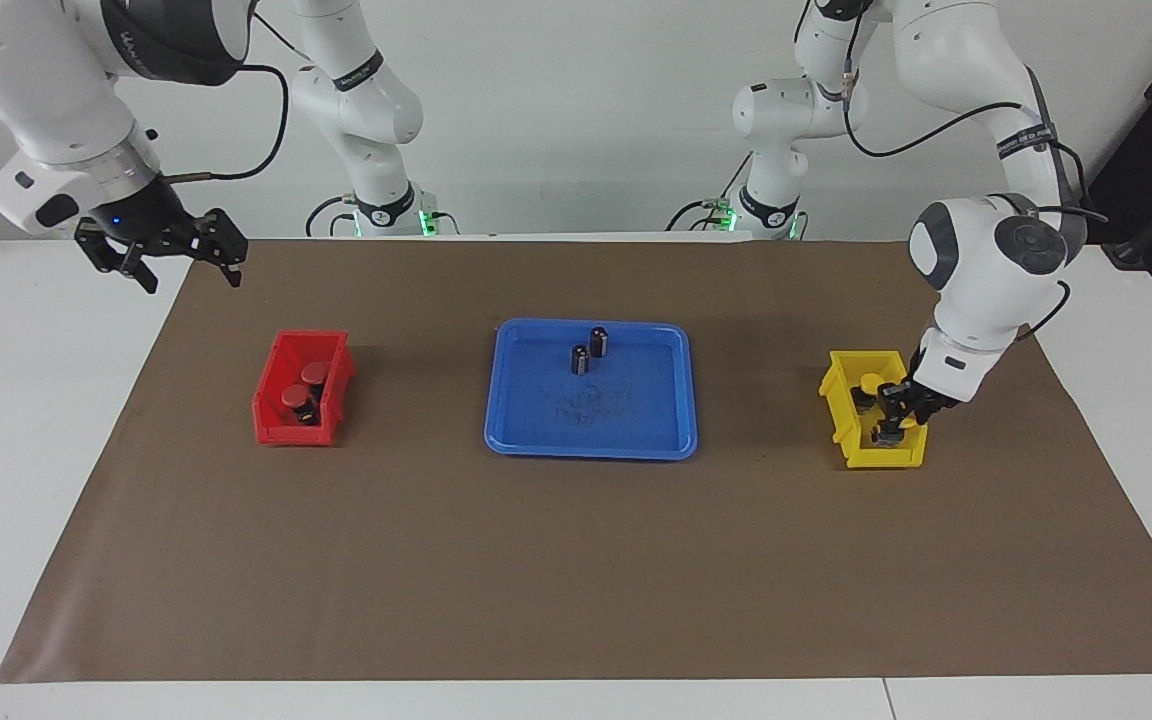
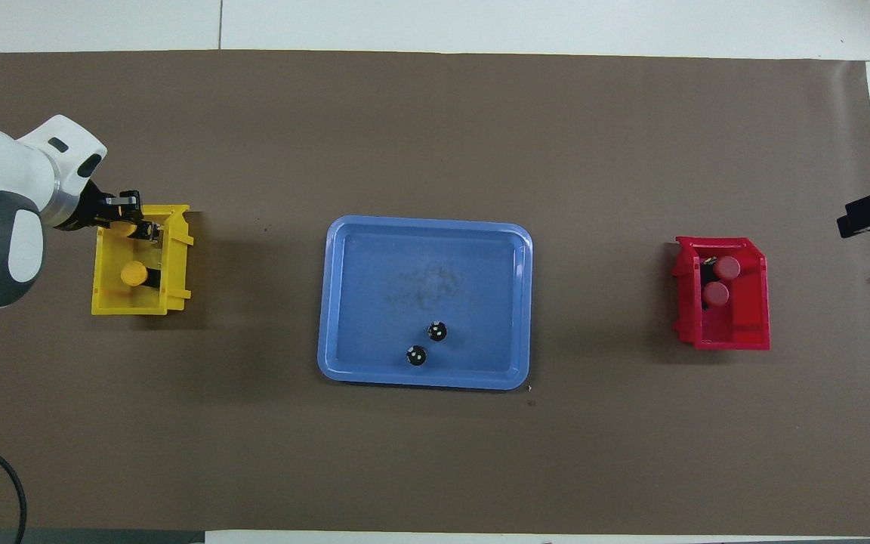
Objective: Sort red and yellow buttons by color
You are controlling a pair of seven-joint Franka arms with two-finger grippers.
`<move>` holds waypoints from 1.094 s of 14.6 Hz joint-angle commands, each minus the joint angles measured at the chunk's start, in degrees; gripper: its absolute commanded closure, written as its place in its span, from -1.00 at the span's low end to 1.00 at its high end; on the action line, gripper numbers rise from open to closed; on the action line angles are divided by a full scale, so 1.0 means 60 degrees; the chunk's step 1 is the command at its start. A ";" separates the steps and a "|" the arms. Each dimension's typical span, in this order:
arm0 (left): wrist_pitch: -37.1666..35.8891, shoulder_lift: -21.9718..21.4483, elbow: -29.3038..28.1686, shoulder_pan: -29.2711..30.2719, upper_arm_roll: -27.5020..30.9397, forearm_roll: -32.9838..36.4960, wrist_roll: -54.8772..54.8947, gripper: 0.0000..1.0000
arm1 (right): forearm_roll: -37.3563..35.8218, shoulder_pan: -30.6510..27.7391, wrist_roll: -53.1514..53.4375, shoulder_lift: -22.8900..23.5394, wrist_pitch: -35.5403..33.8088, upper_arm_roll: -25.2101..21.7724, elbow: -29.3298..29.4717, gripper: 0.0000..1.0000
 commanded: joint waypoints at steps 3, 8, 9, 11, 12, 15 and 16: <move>0.1044 -0.0229 -0.0904 0.0056 -0.0038 0.0151 0.0127 0.76 | 0.0153 0.2458 0.0080 -0.0207 -0.0268 -0.2704 -0.0206 -1.00; 0.0650 -0.0258 -0.0685 -0.0061 -0.0053 0.0151 0.0054 -0.26 | 0.0153 0.3204 0.0123 -0.0324 -0.0427 -0.3495 -0.0236 -1.00; 0.0373 -0.0316 -0.0510 -0.0076 -0.0053 0.0151 0.0054 -0.25 | 0.0153 0.3219 0.0152 -0.0339 -0.0458 -0.3539 -0.0266 -1.00; -0.0606 -0.0360 0.0118 -0.0061 -0.0053 0.0151 0.0112 -0.24 | 0.0153 0.3263 0.0327 -0.0339 -0.0487 -0.3525 -0.0237 -1.00; -0.1177 -0.0360 0.0513 -0.0061 -0.0039 0.0151 0.0127 -0.24 | 0.0153 0.3263 0.0401 -0.0339 -0.0487 -0.3510 -0.0251 -1.00; -0.2395 -0.0593 0.1219 -0.0061 -0.0039 0.0151 0.0651 -0.96 | 0.0138 0.3292 0.0387 -0.0266 -0.0429 -0.3510 -0.0193 -1.00; -0.2674 -0.0885 0.1220 -0.0003 -0.0038 0.0151 0.0959 -1.00 | 0.0153 0.3307 0.0402 -0.0266 -0.0414 -0.3481 -0.0178 -1.00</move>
